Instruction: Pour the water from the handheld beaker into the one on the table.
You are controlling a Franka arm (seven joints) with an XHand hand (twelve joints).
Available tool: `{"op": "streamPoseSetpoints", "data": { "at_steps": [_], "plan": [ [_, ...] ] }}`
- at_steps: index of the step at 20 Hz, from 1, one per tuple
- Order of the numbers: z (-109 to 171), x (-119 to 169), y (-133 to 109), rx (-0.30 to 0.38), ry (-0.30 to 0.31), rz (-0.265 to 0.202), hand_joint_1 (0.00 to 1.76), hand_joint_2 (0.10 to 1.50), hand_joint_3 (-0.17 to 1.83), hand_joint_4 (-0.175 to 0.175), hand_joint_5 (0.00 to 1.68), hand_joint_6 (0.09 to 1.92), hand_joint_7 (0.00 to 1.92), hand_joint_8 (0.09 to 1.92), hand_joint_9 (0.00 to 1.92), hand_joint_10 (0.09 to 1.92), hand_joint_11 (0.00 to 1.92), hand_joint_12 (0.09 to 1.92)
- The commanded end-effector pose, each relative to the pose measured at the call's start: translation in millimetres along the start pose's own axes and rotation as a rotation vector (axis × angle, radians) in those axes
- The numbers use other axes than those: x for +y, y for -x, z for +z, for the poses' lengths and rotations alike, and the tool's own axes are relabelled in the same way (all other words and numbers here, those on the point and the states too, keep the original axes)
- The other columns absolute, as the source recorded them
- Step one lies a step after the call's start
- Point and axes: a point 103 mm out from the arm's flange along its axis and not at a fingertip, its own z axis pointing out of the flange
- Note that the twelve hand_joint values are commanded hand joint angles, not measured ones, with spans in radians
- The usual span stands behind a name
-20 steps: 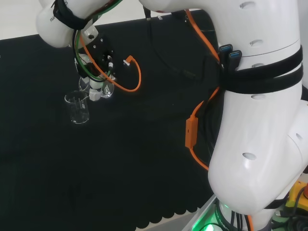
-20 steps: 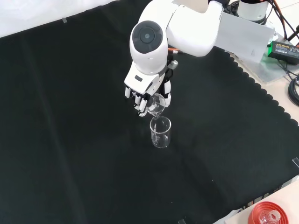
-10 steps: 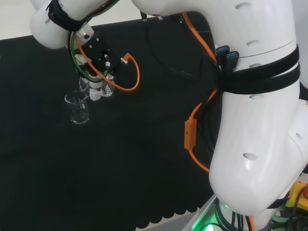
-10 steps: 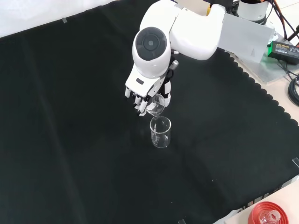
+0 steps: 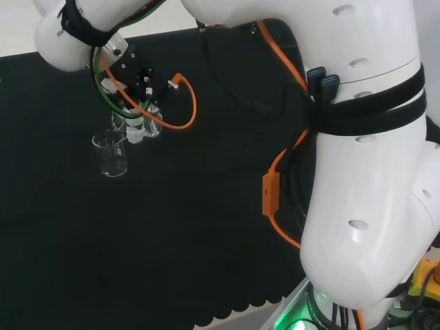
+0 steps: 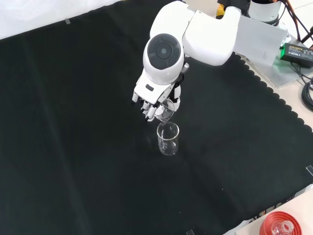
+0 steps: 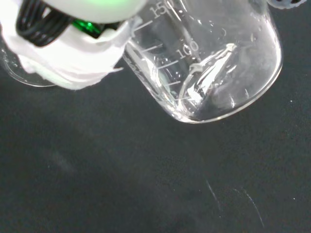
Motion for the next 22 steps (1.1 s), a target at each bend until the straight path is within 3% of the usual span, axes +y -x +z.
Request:
{"op": "streamPoseSetpoints", "data": {
  "at_steps": [1, 22],
  "plan": [
    [-2.8, -1.0, -3.1, -0.028, -0.022, 0.006, 1.12, 0.69, 0.6, 0.175, 1.27, 0.66, 1.82, 0.09, 1.66, 0.09, 1.12, 0.93],
    [-10.6, -2.0, -9.3, -0.13, -0.095, 0.016, 1.12, 0.69, 0.61, 0.175, 1.26, 0.67, 1.82, 0.09, 1.66, 0.09, 1.13, 0.93]
  ]
}}
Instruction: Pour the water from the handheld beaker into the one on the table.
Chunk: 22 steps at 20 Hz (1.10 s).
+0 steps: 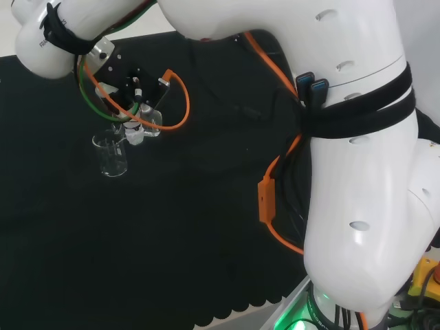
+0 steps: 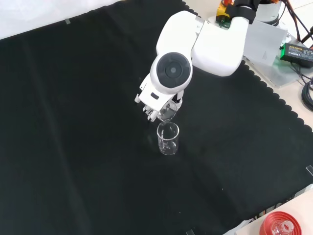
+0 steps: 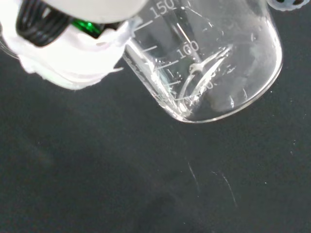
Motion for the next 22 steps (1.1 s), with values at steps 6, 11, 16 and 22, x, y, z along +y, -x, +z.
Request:
{"op": "streamPoseSetpoints", "data": {
  "at_steps": [6, 11, 16, 22],
  "plan": [
    [-5, -1, -1, -0.049, -0.021, 0.002, 1.12, 0.69, 0.61, 0.175, 1.26, 0.68, 1.82, 0.09, 1.66, 0.09, 1.13, 0.92],
    [-7, -1, -2, -0.074, -0.026, 0.005, 1.12, 0.69, 0.61, 0.175, 1.26, 0.68, 1.82, 0.09, 1.66, 0.09, 1.13, 0.92],
    [-10, -1, -5, -0.089, -0.032, 0.002, 1.12, 0.69, 0.61, 0.175, 1.26, 0.68, 1.82, 0.09, 1.66, 0.09, 1.13, 0.92],
    [-15, -1, -6, -0.107, -0.034, 0.002, 1.12, 0.69, 0.61, 0.175, 1.26, 0.68, 1.82, 0.09, 1.66, 0.09, 1.12, 0.92]
  ]
}}
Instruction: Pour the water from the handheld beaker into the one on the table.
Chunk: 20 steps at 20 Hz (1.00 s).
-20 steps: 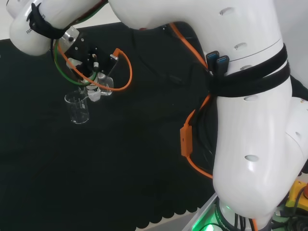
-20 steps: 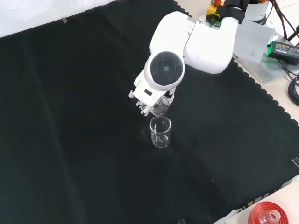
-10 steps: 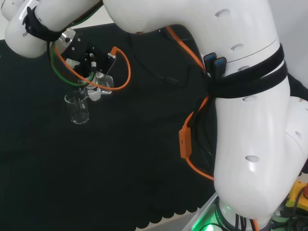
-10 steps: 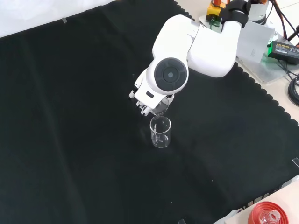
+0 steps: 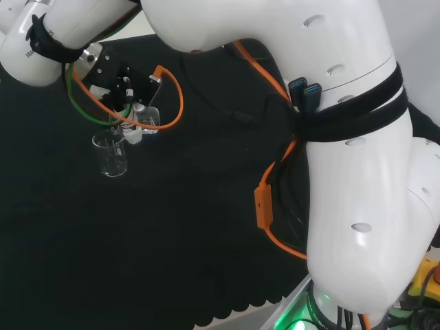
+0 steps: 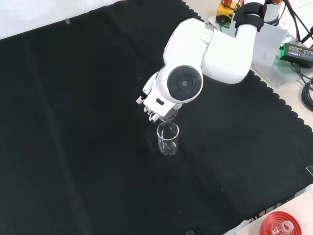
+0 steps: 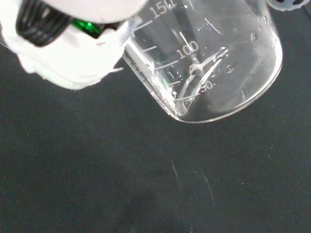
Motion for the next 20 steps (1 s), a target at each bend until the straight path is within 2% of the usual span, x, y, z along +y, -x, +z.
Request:
{"op": "streamPoseSetpoints", "data": {
  "at_steps": [1, 9, 20],
  "plan": [
    [-4.4, 0.4, -1.1, -0.018, -0.004, 0.001, 1.12, 0.69, 0.61, 0.175, 1.26, 0.68, 1.82, 0.09, 1.66, 0.09, 1.12, 0.92],
    [-10.7, 2.2, -5.0, -0.06, -0.016, 0.007, 1.12, 0.69, 0.61, 0.175, 1.26, 0.68, 1.81, 0.09, 1.66, 0.09, 1.12, 0.92],
    [-12.5, 1.5, -4.9, -0.084, -0.038, 0.013, 1.12, 0.69, 0.62, 0.175, 1.26, 0.68, 1.81, 0.09, 1.66, 0.09, 1.12, 0.92]
  ]
}}
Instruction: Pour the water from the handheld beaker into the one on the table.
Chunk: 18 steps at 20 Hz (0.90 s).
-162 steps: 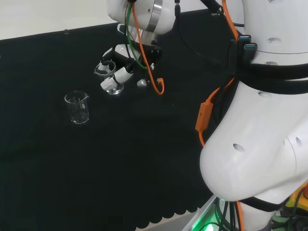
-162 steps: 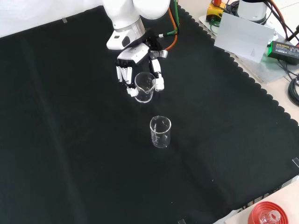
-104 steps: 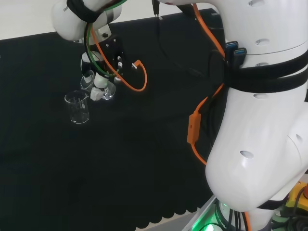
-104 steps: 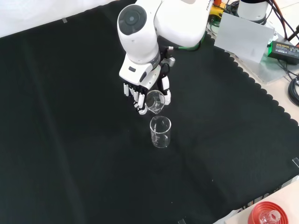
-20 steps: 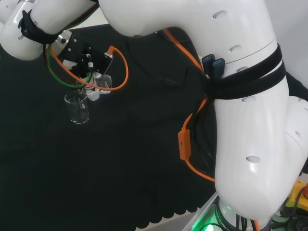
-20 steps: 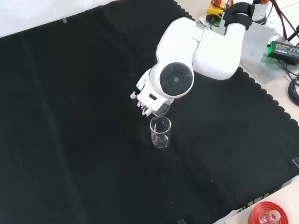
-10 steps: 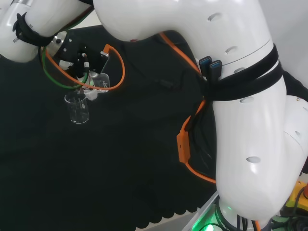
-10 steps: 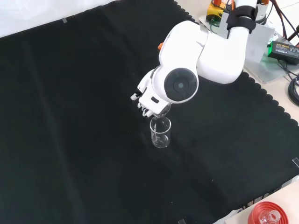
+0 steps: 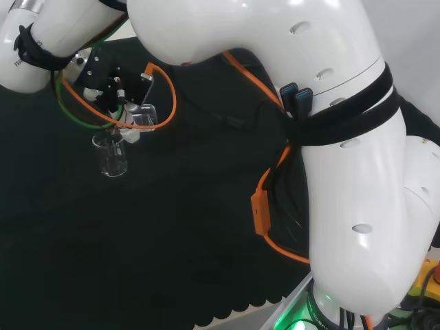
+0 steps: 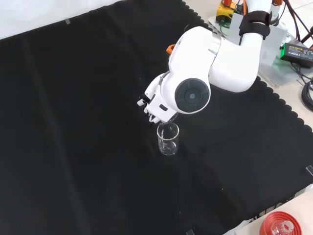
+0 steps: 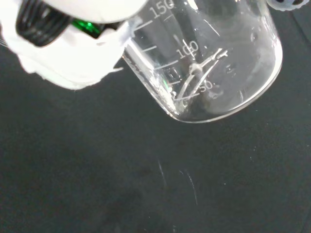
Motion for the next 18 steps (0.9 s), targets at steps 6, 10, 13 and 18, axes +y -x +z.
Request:
{"op": "streamPoseSetpoints", "data": {
  "at_steps": [6, 10, 13, 18],
  "plan": [
    [-2.7, 0.3, -0.8, -0.021, -0.012, 0.005, 1.12, 0.69, 0.62, 0.175, 1.26, 0.68, 1.81, 0.09, 1.65, 0.09, 1.12, 0.92],
    [-2.6, -0.1, -0.6, -0.025, -0.013, 0.005, 1.12, 0.69, 0.62, 0.175, 1.26, 0.68, 1.81, 0.09, 1.65, 0.09, 1.12, 0.92],
    [-4.2, -0.3, -0.3, -0.031, -0.018, 0.008, 1.12, 0.69, 0.62, 0.175, 1.26, 0.68, 1.81, 0.09, 1.65, 0.09, 1.12, 0.92],
    [-11.0, -2.3, -1.5, -0.048, -0.014, 0.008, 1.12, 0.69, 0.62, 0.175, 1.26, 0.68, 1.81, 0.09, 1.65, 0.09, 1.13, 0.92]
  ]
}}
